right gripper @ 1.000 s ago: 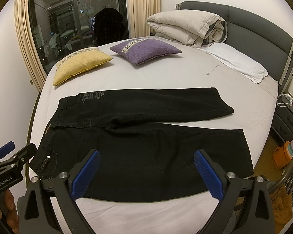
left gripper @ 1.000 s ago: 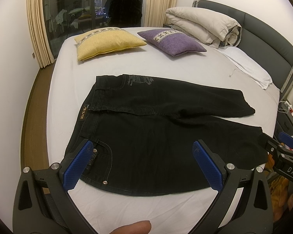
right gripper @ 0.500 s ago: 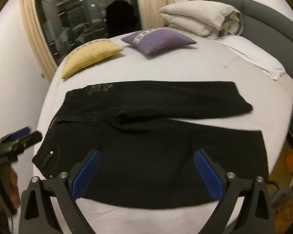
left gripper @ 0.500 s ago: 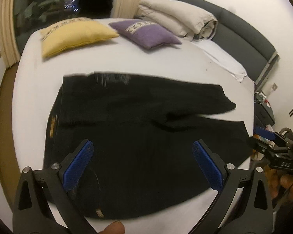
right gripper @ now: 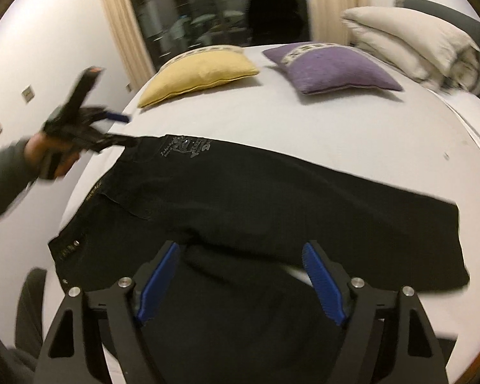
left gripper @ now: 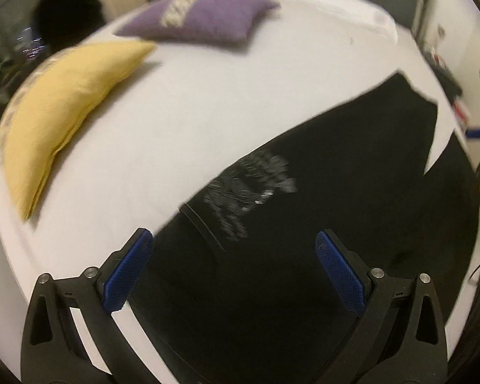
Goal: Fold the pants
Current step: 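Move both grippers to the jeans, left to the waistband, right to the leg hems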
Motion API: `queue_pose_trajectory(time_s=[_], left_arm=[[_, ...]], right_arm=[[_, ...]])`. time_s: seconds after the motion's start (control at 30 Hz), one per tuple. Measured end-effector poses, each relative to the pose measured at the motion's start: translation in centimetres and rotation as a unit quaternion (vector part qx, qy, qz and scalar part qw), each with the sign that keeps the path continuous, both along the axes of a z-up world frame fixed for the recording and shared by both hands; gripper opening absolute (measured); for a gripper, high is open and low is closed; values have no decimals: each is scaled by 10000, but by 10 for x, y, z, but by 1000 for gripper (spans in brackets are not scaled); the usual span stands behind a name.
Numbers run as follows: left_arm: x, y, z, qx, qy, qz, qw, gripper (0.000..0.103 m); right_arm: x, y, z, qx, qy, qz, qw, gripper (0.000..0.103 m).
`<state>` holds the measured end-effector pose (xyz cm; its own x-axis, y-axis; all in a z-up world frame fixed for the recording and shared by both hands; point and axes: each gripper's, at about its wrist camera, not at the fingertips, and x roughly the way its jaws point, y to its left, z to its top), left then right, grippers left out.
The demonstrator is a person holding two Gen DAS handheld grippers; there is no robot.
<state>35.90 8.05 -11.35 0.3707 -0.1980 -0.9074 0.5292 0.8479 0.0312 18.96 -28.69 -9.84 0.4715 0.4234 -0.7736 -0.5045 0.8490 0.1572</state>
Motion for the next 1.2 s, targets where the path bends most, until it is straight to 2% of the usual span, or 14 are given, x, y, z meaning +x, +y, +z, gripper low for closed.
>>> queue_pose_trajectory(time_s=[0.13,0.17,0.2,0.47,0.57,0.63,0.73,0.83,0.93,1.0,1.13,1.2], left_arm=[[41,2,-34,273,393,-343,9983,65],[47,2,-39,281,455,-405,9977,60],[57,4,-47,308,562,-486,9968,57],[85,14,-76,268,1092,-692,9913,56],[84,11,-83,293,1166,-832,9892,35],[81,9,-84,389,1068,-913,9893,19],[71,4,-83,646,749,-1091,9891,11],[59,-1,-77,951,298,-1245,9872,9],[46,-1,-72,1044,-107,-1314,9858,9],[38,-2,-66,1077,-283,-1367,9843,9],[17,2,-48,1061,-606,-1439,9820,9],[18,2,-46,998,-733,-1434,9819,9]], right_arm=[[31,4,-17,1,0,376,9993,75],[41,5,-22,-16,17,436,9990,75],[48,5,-26,-27,34,466,9989,74],[101,5,-36,4,48,840,9965,72],[116,10,-36,-94,21,973,9952,72],[127,14,-37,-176,36,1056,9942,72],[139,19,-40,-333,3,1169,9926,72],[156,23,-49,-543,107,1354,9893,72],[171,29,-57,-876,166,1578,9834,71],[184,32,-63,-1065,246,1731,9788,66],[208,36,-74,-1342,438,1840,9727,46],[215,42,-80,-1413,525,1940,9694,45]])
